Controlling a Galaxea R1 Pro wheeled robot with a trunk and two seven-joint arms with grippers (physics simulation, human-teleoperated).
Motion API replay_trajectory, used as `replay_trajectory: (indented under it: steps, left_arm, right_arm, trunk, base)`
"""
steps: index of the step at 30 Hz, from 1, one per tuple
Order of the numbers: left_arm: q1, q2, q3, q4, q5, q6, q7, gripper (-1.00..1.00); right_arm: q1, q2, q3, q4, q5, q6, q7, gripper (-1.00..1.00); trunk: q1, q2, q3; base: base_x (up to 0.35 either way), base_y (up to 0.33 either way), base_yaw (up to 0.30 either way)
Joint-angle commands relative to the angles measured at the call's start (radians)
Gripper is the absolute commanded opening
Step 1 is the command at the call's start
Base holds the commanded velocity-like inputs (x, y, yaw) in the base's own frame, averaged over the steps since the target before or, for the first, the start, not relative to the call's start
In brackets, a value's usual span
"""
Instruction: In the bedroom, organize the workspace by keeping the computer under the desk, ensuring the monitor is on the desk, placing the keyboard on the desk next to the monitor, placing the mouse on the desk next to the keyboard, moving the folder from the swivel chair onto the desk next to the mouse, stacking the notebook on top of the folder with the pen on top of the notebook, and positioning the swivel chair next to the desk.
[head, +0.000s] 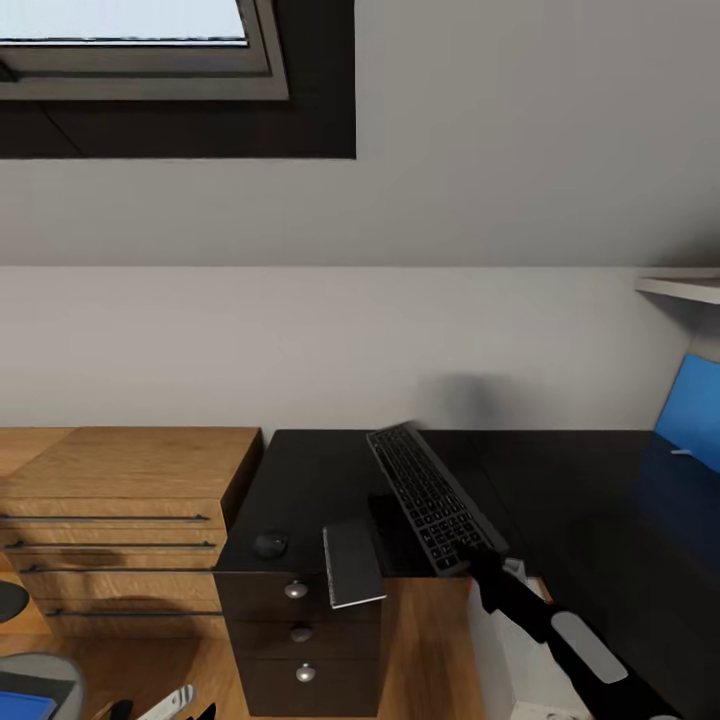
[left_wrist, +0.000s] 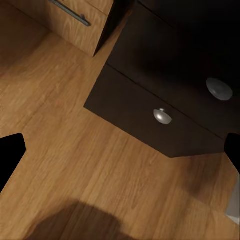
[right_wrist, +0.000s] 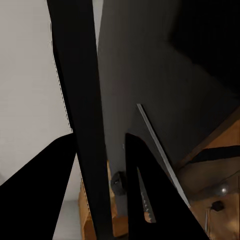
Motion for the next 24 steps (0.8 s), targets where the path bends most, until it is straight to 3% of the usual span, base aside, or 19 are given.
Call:
replay_trajectory:
  steps: [1,5,11,13,24]
  left_arm:
    - [0.0,0.001,-0.004,-0.001,0.01,0.0,0.002,1.0]
    - [0.0,0.0,-0.003,0.001,0.009,-0.004,0.004,1.0]
    - [0.0,0.0,-0.004,0.001,0.008,-0.006,0.006,1.0]
    - [0.0,0.0,-0.004,0.001,0.008,-0.005,0.006,1.0]
    - [0.0,-0.002,0.001,0.003,0.009,-0.008,0.001,1.0]
  right_arm:
    - [-0.001,-0.002,0.003,-0.005,-0.006,0.003,-0.01,-1.0]
    - [-0.001,-0.008,-0.011,-0.045,-0.007,0.008,-0.072,-1.0]
    - [-0.001,-0.037,-0.086,-0.119,-0.007,0.029,-0.175,-1.0]
    - [-0.001,-0.049,-0.119,-0.138,-0.005,0.072,-0.213,-1.0]
    - [-0.001,-0.059,-0.144,-0.146,-0.004,0.116,-0.236,-1.0]
  trunk:
    - [-0.004,0.006,0.002]
    - [-0.019,0.034,0.015]
    - [-0.042,0.076,0.033]
    - [-0.05,0.09,0.04]
    - [-0.05,0.09,0.04]
  base:
    - [0.0,0.0,0.0]
    - [0.0,0.0,0.0]
    - [0.0,0.0,0.0]
    - [0.0,0.0,0.0]
    - [0.0,0.0,0.0]
